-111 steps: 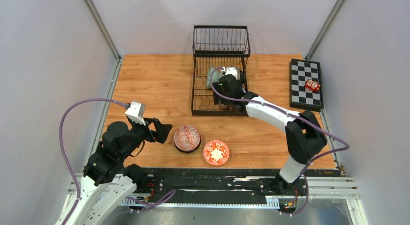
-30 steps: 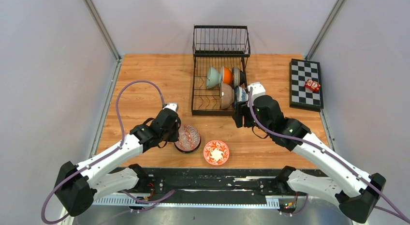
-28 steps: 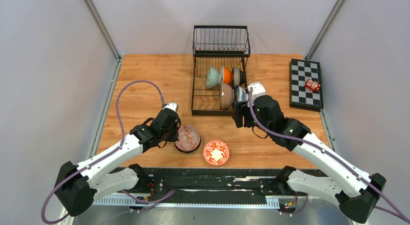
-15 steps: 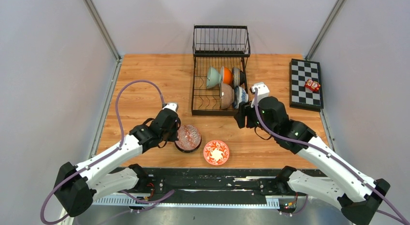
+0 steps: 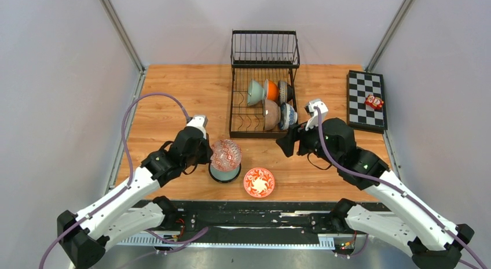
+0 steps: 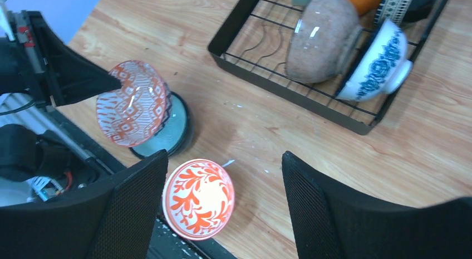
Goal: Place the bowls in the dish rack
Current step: Pick up the bowl from the center of the board, then place the bowl in the dish rack.
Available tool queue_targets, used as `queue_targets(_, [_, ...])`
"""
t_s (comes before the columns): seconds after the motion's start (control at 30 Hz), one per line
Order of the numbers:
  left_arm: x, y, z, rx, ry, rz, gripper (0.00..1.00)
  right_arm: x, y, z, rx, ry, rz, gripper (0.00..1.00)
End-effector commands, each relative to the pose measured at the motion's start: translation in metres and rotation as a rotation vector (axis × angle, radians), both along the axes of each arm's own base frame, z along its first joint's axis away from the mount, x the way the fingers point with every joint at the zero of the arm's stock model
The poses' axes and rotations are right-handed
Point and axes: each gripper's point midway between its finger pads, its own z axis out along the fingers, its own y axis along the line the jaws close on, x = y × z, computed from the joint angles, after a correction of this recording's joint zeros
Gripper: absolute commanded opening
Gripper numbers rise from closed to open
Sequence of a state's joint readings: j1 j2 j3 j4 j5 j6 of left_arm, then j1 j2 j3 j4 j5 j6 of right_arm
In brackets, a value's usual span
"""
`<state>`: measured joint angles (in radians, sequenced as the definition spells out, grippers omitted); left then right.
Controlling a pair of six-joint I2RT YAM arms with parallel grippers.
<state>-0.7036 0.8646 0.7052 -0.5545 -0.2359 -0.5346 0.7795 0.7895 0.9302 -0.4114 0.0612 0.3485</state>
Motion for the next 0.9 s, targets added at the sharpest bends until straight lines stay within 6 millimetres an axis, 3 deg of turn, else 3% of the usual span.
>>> queue_targets(0.0, [0.008, -0.017, 0.048, -0.14, -0.114, -0.026, 0.0, -0.016, 0.022, 0.021, 0.1, -0.014, 0.128, 0.79])
queue_targets(0.23, [0.004, -0.034, 0.088, -0.304, -0.22, -0.09, 0.0, -0.03, 0.056, 0.039, 0.252, -0.018, 0.28, 0.86])
queue_targets(0.47, [-0.001, -0.038, 0.124, -0.453, -0.343, -0.111, 0.0, -0.039, 0.078, 0.051, 0.347, -0.028, 0.354, 0.91])
queue_targets(0.87, [-0.006, -0.036, 0.155, -0.635, -0.478, -0.108, 0.0, -0.052, 0.109, 0.061, 0.444, 0.002, 0.423, 0.96])
